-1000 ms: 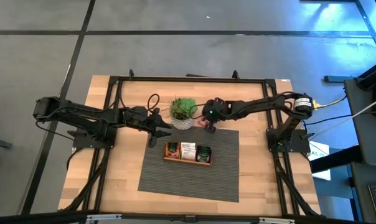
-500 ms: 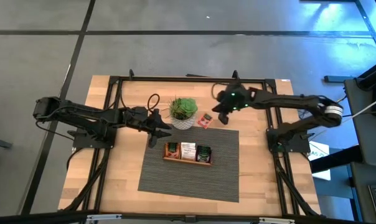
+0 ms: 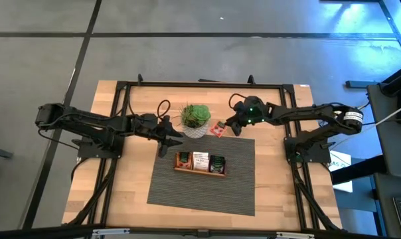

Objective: Pick & Place Tea
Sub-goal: Put the orange tea bag into the left section of the wooden organizer

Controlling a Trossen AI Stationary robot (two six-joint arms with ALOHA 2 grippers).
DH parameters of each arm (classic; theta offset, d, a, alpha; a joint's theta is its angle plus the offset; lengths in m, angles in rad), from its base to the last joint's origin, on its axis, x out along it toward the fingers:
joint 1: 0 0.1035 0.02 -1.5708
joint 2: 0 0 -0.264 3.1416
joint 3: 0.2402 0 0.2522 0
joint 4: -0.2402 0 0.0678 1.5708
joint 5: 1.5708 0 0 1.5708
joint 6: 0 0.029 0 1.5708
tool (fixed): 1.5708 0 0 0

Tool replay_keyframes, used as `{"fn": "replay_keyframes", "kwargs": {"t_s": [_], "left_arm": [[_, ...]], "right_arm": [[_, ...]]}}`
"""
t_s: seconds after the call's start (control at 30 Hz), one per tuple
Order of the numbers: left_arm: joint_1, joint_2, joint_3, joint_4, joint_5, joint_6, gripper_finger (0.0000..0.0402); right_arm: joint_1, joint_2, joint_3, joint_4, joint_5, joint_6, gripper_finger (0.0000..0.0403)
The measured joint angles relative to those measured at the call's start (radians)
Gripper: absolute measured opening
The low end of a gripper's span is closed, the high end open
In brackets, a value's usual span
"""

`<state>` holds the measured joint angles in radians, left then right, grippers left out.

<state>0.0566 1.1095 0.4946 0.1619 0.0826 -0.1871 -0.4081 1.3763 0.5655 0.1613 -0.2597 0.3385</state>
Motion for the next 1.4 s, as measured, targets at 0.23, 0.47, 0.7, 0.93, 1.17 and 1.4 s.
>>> {"fn": "replay_keyframes", "kwargs": {"t_s": [0.23, 0.47, 0.7, 0.93, 1.17, 1.4], "left_arm": [[0.0, 0.0, 0.0, -0.001, -0.002, -0.037, 0.0152], [0.0, 0.0, 0.0, 0.0, -0.003, -0.039, 0.0153], [0.0, 0.0, 0.0, -0.001, -0.003, -0.039, 0.0152], [-0.002, 0.0, 0.0, -0.001, -0.003, -0.076, 0.0154], [-0.002, 0.0, 0.0, -0.002, -0.003, -0.075, 0.0151], [-0.002, 0.0, 0.0, -0.002, -0.003, -0.054, 0.0154]], "right_arm": [[0.0, 0.057, 0.0, 0.0, 0.16, 0.097, 0.0203], [0.036, 0.143, 0.006, 0.019, 0.157, 0.024, 0.022], [0.114, 0.245, 0.054, 0.023, 0.318, -0.067, 0.0207], [0.125, 0.341, 0.076, 0.024, 0.398, -0.003, 0.0179], [0.123, 0.361, 0.079, -0.016, 0.395, -0.032, 0.013], [0.123, 0.363, 0.078, -0.024, 0.409, -0.038, 0.0074]]}}
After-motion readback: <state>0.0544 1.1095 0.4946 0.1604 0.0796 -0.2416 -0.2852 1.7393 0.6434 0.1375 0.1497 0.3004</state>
